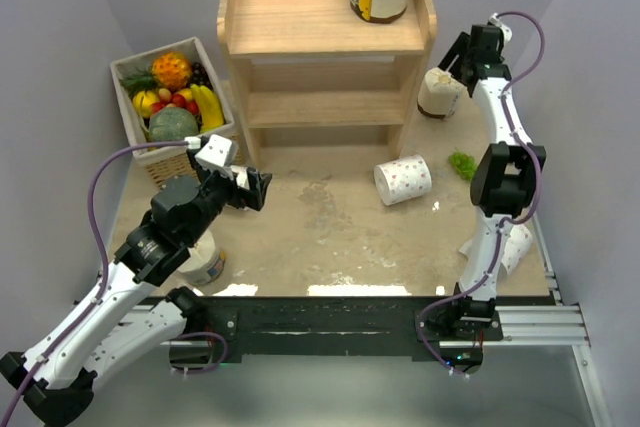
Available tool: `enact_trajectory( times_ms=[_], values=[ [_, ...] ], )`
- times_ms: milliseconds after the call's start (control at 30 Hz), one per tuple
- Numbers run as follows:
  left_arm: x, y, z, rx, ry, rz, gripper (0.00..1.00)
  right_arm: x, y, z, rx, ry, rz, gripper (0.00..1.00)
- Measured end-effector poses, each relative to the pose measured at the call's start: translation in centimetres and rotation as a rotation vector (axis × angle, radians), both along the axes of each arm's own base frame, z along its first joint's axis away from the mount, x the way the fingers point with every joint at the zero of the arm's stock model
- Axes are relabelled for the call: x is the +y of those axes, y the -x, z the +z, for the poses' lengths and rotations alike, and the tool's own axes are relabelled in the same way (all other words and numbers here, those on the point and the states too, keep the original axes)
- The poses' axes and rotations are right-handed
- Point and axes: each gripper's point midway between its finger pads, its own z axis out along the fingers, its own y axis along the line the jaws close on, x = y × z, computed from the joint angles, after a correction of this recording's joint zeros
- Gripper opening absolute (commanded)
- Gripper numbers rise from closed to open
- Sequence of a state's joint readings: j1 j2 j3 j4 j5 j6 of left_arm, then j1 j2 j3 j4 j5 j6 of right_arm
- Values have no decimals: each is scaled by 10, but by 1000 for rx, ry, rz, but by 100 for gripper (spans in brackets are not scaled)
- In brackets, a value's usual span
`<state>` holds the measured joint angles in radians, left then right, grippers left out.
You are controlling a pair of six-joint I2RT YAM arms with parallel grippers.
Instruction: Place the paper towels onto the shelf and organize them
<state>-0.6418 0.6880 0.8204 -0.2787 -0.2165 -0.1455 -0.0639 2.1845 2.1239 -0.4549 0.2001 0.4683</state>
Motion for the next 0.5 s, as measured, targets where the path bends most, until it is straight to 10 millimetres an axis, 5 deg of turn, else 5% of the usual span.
enact_trajectory(
  times_ms=[267,500],
  values=[
    [-1,-1,-2,6,-5,0,100,-6,-21,-52,43,-11,-30,78],
    [-2,-3,-5,16,-12,0,100,-15,-24,-59,47,19,-47,79]
  ],
)
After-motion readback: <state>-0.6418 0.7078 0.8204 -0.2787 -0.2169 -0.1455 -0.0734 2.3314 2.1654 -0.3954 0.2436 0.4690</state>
